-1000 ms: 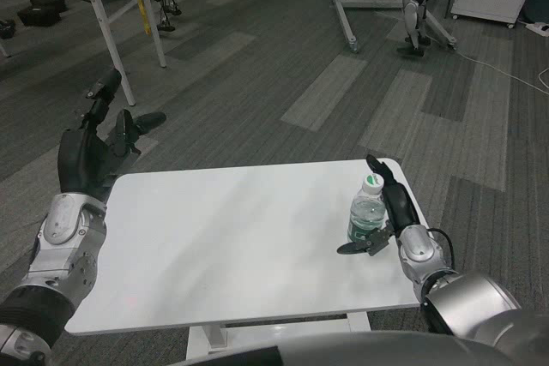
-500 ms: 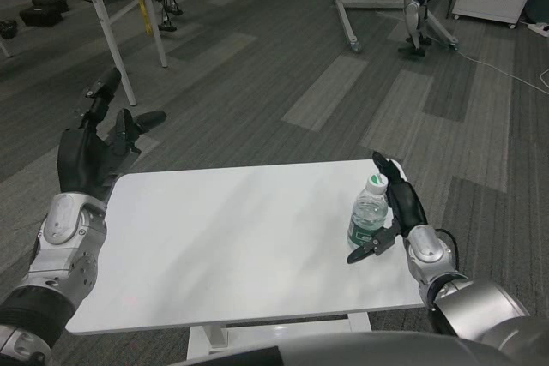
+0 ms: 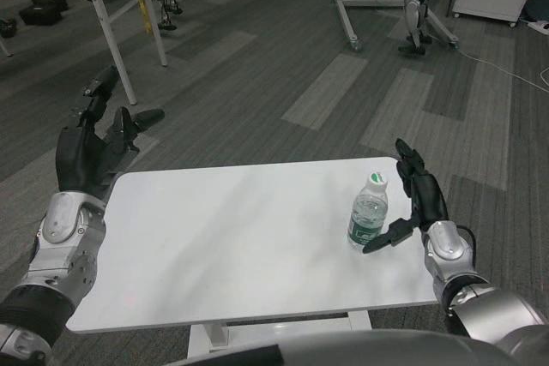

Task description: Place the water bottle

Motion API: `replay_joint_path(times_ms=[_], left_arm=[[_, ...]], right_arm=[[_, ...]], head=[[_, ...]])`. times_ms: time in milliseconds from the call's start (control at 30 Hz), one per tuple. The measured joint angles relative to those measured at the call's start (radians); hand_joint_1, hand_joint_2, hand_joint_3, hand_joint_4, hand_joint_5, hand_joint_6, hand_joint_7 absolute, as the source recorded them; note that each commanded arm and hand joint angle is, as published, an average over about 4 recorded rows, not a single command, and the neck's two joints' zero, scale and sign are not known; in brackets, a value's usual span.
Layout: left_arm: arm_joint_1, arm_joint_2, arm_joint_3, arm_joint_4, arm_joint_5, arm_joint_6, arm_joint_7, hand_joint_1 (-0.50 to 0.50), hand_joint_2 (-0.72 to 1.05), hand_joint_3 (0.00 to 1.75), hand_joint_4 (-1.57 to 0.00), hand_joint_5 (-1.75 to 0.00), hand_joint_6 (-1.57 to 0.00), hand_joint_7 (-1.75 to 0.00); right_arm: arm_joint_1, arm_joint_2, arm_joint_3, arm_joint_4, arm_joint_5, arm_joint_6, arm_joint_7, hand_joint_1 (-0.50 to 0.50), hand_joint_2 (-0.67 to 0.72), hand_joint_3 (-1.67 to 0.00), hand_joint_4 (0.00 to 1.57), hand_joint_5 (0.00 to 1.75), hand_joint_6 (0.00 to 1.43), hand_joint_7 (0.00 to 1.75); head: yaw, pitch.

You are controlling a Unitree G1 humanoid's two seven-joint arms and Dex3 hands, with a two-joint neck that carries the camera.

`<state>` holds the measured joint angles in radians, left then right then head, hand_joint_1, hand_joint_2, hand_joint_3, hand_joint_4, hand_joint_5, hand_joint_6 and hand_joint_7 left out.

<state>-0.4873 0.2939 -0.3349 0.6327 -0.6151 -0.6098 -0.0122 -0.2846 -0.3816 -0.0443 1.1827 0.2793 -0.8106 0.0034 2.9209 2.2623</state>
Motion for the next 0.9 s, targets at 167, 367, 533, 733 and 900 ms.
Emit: replay_joint_path(times_ms=[167,367,533,733,900], left_arm=[[0.004,0.001,0.001,-0.001,0.0,-0.001,0.0,-0.47,1.05,0.79,-0.71,-0.72,-0.27,-0.21],[0.008,0.001,0.002,-0.001,-0.001,-0.002,0.0,-0.48,1.05,0.79,-0.71,-0.72,-0.26,-0.21],[0.008,0.001,0.001,0.0,-0.001,-0.003,0.0,-0.46,1.05,0.79,-0.71,-0.72,-0.26,-0.21],[0.008,0.001,0.0,0.001,-0.001,-0.003,0.0,-0.46,1.05,0.79,-0.71,-0.72,-0.26,-0.21],[0.008,0.001,-0.001,0.001,0.0,-0.003,0.0,-0.46,1.05,0.79,-0.71,-0.72,-0.26,-0.21]], right_arm=[[0.044,-0.011,-0.034,-0.108,0.03,0.001,0.001,-0.25,0.34,-0.12,0.0,0.0,0.0,0.0],[0.083,-0.039,-0.055,-0.295,0.042,-0.001,-0.001,-0.28,0.31,-0.12,0.0,0.0,0.0,0.0],[0.086,-0.042,-0.055,-0.438,0.043,-0.002,0.0,-0.25,0.27,-0.16,0.0,0.0,0.0,0.0],[0.068,-0.036,-0.048,-0.536,0.04,0.001,0.015,-0.25,0.19,-0.16,0.0,0.0,0.0,0.0],[0.049,-0.027,0.018,-0.617,0.04,0.004,0.023,-0.25,0.15,-0.24,0.0,0.0,0.0,0.0]], head=[[-0.002,-0.005],[-0.01,-0.007],[-0.011,-0.006],[-0.002,0.004],[-0.014,0.007]])
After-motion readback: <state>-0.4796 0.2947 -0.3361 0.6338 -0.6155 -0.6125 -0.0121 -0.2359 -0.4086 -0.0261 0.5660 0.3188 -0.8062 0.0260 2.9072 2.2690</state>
